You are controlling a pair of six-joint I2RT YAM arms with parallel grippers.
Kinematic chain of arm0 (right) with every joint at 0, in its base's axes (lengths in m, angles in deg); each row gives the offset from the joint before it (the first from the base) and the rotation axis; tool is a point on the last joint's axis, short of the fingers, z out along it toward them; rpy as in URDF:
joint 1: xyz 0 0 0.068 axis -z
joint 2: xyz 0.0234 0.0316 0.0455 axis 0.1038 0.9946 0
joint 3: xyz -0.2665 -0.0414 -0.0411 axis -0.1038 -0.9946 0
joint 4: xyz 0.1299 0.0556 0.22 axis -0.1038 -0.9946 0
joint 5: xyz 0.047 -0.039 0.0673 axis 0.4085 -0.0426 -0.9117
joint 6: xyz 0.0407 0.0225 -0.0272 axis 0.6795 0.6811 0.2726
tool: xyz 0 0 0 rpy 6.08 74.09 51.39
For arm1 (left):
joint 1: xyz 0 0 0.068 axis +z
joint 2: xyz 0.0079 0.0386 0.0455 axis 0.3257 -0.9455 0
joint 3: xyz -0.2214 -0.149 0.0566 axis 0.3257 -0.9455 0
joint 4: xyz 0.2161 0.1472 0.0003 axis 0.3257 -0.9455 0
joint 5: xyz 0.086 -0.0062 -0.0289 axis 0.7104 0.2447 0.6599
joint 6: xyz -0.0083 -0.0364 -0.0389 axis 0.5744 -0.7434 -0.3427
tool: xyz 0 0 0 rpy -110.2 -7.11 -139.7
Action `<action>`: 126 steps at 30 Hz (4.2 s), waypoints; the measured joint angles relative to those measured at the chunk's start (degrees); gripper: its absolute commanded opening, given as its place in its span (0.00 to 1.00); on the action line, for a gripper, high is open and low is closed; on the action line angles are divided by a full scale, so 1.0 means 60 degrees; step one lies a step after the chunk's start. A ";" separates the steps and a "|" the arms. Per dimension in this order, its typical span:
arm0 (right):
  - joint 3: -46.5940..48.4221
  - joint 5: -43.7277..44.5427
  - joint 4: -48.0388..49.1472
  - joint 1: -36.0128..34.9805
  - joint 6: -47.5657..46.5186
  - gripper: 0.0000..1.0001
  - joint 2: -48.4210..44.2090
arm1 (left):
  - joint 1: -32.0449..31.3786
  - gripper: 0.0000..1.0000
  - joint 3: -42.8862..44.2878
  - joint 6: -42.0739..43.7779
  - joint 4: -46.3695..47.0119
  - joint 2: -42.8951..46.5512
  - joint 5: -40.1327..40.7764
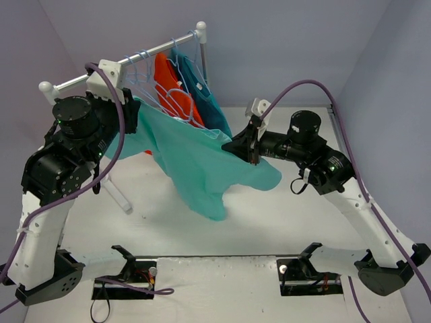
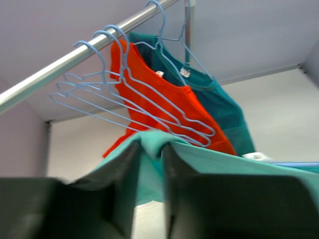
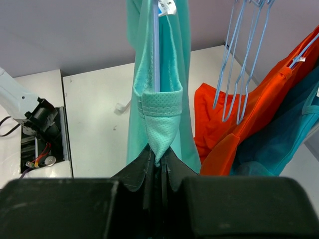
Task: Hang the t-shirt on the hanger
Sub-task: Place the T-shirt on the hanger, then place the hanger at the clothesline.
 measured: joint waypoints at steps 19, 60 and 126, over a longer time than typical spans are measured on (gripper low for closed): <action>0.0186 -0.0375 -0.0203 0.0056 0.0293 0.00 -0.0302 | 0.0240 0.71 -0.0960 0.1895 -0.0335 0.0072 0.0972; 0.2658 0.0991 0.0690 -0.1734 0.1650 0.00 0.2668 | 0.0248 0.71 -0.2685 0.1225 0.0295 0.3307 0.4225; -0.0695 0.7959 0.3992 -0.2960 0.1585 1.00 0.1573 | 0.0248 0.93 -0.9592 -0.2266 -0.1349 0.7960 0.3283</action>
